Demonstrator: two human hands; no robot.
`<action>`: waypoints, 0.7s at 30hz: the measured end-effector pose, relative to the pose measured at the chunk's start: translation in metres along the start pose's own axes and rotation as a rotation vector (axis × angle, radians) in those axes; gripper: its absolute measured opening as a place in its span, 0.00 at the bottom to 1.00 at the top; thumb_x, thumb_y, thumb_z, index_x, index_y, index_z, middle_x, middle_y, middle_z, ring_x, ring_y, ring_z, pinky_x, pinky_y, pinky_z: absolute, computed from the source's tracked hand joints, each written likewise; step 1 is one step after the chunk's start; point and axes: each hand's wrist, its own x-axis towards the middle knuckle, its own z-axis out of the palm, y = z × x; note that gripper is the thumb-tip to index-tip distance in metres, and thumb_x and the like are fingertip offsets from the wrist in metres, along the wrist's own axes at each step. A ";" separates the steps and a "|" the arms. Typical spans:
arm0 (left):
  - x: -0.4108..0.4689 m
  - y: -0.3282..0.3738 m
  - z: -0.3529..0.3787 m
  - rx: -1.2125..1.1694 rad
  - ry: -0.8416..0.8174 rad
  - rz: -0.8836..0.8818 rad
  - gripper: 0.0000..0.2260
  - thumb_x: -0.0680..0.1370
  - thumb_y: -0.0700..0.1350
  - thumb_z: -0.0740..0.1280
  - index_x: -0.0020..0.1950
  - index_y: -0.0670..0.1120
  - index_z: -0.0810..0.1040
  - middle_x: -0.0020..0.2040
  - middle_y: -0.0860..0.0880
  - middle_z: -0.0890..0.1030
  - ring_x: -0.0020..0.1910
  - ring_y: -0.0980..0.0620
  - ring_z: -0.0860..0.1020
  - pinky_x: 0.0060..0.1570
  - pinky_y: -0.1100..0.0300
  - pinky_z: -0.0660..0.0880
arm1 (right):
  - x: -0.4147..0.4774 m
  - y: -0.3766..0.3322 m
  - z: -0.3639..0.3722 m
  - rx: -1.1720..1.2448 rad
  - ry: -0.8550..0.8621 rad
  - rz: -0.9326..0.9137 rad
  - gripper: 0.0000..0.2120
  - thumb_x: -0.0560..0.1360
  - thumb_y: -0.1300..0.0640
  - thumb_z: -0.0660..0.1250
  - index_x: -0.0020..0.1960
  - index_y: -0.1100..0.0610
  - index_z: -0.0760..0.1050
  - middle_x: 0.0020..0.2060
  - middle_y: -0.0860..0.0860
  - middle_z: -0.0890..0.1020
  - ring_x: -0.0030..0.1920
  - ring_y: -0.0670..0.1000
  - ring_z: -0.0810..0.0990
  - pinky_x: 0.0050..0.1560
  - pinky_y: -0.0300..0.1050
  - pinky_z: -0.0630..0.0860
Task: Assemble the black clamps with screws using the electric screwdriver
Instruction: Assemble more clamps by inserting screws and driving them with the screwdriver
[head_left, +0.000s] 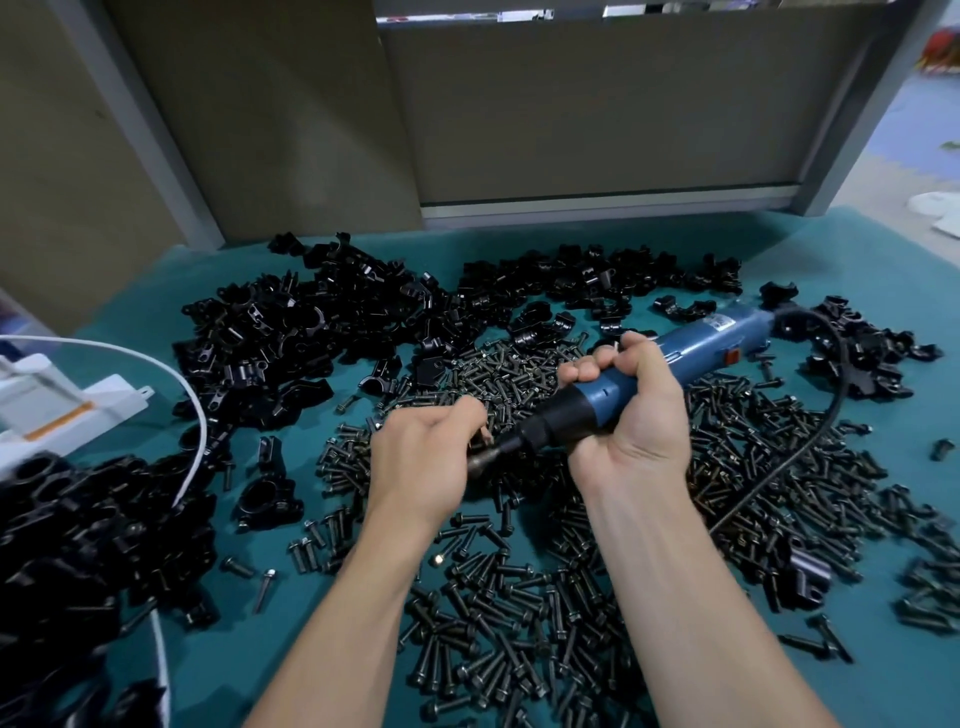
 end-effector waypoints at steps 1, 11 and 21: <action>0.001 0.001 -0.001 -0.039 -0.001 -0.022 0.27 0.67 0.59 0.65 0.41 0.32 0.80 0.32 0.44 0.77 0.33 0.51 0.71 0.37 0.54 0.68 | 0.000 0.002 0.000 0.008 0.009 -0.004 0.13 0.74 0.73 0.57 0.52 0.57 0.68 0.33 0.53 0.72 0.29 0.50 0.70 0.34 0.45 0.74; -0.002 0.003 -0.003 -0.070 0.017 -0.055 0.15 0.66 0.59 0.64 0.28 0.51 0.80 0.28 0.47 0.80 0.22 0.54 0.71 0.33 0.58 0.65 | 0.004 -0.015 -0.003 0.078 0.065 -0.056 0.10 0.76 0.71 0.61 0.50 0.57 0.68 0.32 0.52 0.74 0.30 0.50 0.72 0.40 0.45 0.76; -0.001 0.000 -0.002 -0.004 -0.021 -0.022 0.28 0.63 0.60 0.64 0.39 0.33 0.77 0.30 0.42 0.79 0.23 0.55 0.76 0.33 0.57 0.67 | 0.008 -0.017 -0.003 0.029 -0.003 -0.067 0.14 0.76 0.71 0.58 0.56 0.57 0.66 0.32 0.52 0.73 0.30 0.50 0.71 0.38 0.45 0.75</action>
